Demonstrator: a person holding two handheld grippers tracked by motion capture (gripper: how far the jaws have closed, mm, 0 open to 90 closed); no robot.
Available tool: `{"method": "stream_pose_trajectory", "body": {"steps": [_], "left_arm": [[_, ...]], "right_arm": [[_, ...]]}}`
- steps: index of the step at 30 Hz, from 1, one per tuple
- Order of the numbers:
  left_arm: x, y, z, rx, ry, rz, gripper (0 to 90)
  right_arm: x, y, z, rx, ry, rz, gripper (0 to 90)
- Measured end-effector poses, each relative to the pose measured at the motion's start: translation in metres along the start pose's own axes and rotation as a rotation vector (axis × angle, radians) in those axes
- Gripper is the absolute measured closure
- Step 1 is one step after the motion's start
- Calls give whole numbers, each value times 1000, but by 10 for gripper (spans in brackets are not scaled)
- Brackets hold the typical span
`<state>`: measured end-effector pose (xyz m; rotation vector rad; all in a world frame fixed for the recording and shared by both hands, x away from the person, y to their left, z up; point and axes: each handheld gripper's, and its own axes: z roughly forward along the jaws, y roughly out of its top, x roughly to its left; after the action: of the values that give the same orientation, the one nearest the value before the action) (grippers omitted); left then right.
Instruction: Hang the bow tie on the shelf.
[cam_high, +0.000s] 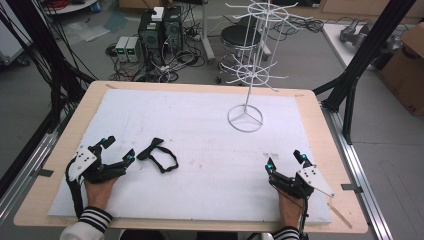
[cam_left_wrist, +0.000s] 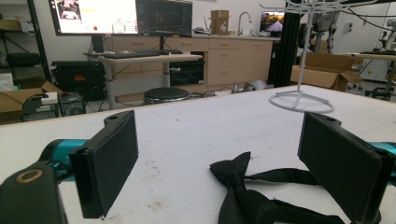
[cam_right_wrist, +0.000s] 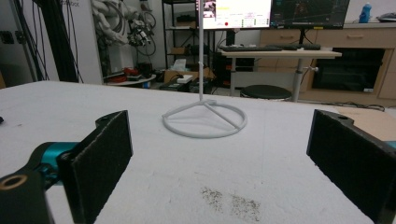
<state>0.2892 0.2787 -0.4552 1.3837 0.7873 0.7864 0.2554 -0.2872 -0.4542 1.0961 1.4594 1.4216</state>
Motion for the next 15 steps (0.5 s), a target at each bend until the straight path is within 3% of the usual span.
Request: {"method": "stream_pose_trajectory", "body": {"steps": [15], "left_arm": [[-1, 0, 0, 2, 4, 9, 126]], "right_arm": [[0, 0, -1, -5, 0, 2, 58]]}}
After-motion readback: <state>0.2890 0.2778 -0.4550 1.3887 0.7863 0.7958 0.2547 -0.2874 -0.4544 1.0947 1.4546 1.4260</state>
